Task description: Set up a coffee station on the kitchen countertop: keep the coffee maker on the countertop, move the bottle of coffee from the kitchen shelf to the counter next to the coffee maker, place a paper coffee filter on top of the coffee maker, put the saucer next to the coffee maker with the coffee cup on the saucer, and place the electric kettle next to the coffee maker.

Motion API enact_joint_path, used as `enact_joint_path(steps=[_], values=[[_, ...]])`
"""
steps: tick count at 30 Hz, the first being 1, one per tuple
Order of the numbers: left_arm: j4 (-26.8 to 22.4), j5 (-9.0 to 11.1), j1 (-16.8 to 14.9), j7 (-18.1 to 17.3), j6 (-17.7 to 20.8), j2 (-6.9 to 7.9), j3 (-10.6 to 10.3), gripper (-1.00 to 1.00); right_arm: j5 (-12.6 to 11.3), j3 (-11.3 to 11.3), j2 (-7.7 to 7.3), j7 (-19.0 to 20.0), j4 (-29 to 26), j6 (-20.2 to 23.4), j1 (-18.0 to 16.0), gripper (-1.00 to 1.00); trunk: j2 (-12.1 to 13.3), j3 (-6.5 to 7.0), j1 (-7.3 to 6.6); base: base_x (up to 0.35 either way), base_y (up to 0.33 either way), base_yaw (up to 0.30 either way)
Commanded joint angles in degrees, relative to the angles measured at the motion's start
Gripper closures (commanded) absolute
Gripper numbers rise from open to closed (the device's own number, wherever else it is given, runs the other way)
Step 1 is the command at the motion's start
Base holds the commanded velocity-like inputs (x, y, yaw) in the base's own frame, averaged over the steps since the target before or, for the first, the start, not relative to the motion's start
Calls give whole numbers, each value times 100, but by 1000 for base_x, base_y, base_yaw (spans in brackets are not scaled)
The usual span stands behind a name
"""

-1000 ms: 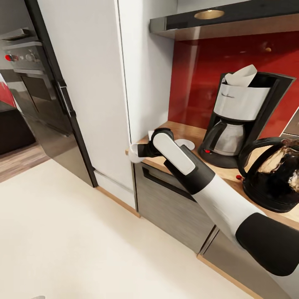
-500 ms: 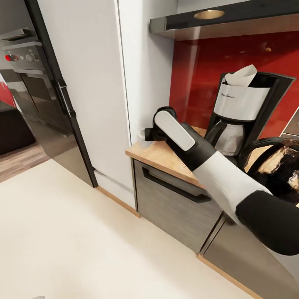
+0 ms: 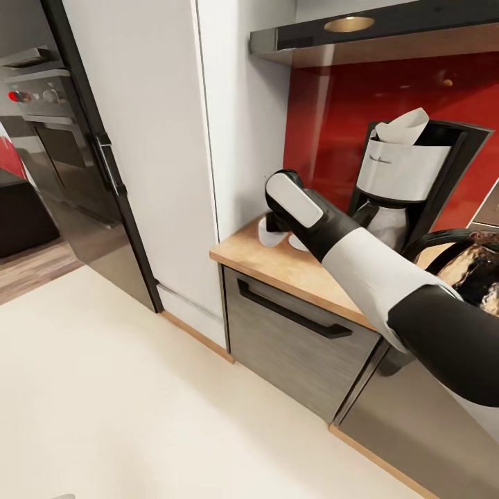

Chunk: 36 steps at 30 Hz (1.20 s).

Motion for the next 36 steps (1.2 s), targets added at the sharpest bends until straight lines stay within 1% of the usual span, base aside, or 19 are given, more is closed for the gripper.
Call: enact_joint_path(steps=[1,5,12,14,16,19,29,36], values=[[4,29,-3,-30,5,0,9,-100,-49,22,-2,-49,23,33,-9,100,-3,-5,0,6,0,0],[5,29,-3,-29,5,-1,9,-100,-49,24,-1,-52,157,28,-11,100,-3,-5,0,123,0,0],[10,29,-3,-29,5,-3,9,-100,-42,24,-1,-105,205,24,-27,100,-3,-5,0,126,0,0],[12,29,-3,-29,5,-2,9,-100,-49,24,-1,-419,205,24,-58,100,-3,-5,0,22,0,0],[13,29,-3,-29,5,1,9,-100,-53,24,-1,-636,203,23,-84,100,-3,-5,0,11,0,0],[13,29,-3,-27,5,-2,9,-100,-56,24,-1,-805,202,29,-108,100,-3,-5,0,5,0,0],[13,29,-3,-28,5,0,9,-100,-50,22,-3,-895,206,32,-124,100,-3,-5,0,1,0,0],[13,29,-3,-22,5,-3,9,-100,-41,-2,-28,-905,243,24,-117,100,-3,-5,0,129,-13,0]])
